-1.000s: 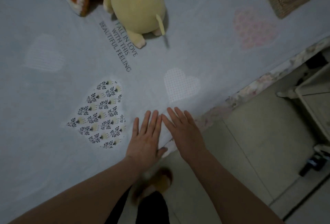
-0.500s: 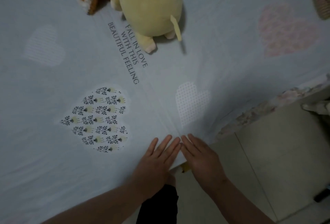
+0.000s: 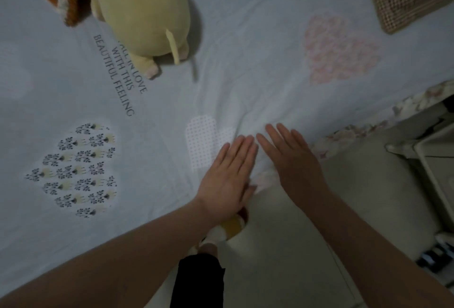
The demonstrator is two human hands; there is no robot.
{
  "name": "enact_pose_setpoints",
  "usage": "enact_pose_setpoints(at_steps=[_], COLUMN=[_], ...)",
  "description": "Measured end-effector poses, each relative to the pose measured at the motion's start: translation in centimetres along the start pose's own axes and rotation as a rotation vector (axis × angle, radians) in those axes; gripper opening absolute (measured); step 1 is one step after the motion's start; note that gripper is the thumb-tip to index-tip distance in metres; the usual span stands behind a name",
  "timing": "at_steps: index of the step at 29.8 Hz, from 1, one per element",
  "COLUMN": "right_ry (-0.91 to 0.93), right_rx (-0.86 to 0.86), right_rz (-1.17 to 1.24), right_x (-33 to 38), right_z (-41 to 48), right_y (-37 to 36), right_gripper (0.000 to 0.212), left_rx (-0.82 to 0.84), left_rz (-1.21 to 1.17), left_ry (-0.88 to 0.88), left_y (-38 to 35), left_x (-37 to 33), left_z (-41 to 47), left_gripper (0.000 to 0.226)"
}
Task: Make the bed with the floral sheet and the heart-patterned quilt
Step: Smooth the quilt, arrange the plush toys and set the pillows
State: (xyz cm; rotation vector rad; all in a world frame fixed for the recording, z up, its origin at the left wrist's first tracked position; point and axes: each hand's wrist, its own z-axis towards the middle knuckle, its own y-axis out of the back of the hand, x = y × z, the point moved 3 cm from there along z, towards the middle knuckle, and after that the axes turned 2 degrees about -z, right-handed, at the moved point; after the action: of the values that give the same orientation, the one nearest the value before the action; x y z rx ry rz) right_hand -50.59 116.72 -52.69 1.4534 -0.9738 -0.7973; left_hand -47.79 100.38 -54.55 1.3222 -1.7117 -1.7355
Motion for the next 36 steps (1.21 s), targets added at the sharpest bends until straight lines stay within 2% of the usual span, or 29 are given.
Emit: enact_pose_setpoints(at_steps=[2,4,8,12,18,21,23,25,27,30,33,36], right_ry=[0.048,0.075,0.106,0.062,0.044,0.056,0.110,0.127,0.095,-0.036,-0.150,-0.146], right_rx=[-0.023,-0.048,-0.163,-0.057,0.097,0.233,0.279,0.240,0.139,0.100,0.188,0.314], right_rz=[-0.008,0.042,0.128,0.077,0.153,0.175,0.181,0.229,0.258,0.213,0.083,0.052], right_x=[-1.0,-2.3,-4.7,-6.0,-5.5,-5.5,-6.4,-7.5,-9.2,-13.5,-19.3,-22.3], right_z=[1.4,1.9,-1.9,-5.3,-4.7,-4.8,-4.1,-3.8,-3.4,-2.5,-1.4,0.3], right_y=[-1.3,-1.9,-1.1,-2.4,-3.6,-2.7,-1.5,0.4,2.5,4.4,4.6,4.5], right_gripper=[0.047,0.042,0.044,0.046,0.051,0.055,0.058,0.059,0.060,0.056,0.054,0.059], left_rx=[0.016,-0.024,-0.134,0.003,0.316,0.372,0.366,0.353,0.257,0.113,0.014,0.016], left_rz=[-0.015,-0.010,-0.087,0.066,0.276,0.264,0.185,0.074,-0.003,-0.045,-0.061,-0.012], left_ry=[0.096,0.102,-0.057,-0.096,-0.008,-0.001,-0.007,-0.016,-0.021,0.040,0.020,-0.069], left_y=[-0.4,-1.4,-2.2,-4.7,-5.7,-4.7,-3.3,-2.3,-1.4,0.2,1.8,2.1], left_x=[-0.1,-0.9,-4.5,-6.2,-6.1,-6.9,-7.2,-7.0,-6.9,-7.3,-9.7,-12.2], left_z=[2.1,3.4,3.4,4.0,4.0,4.2,4.8,4.9,5.5,8.3,14.1,19.5], left_gripper=[0.069,0.063,0.053,0.059,0.093,0.088,0.088,0.089,0.079,0.063,0.053,0.046])
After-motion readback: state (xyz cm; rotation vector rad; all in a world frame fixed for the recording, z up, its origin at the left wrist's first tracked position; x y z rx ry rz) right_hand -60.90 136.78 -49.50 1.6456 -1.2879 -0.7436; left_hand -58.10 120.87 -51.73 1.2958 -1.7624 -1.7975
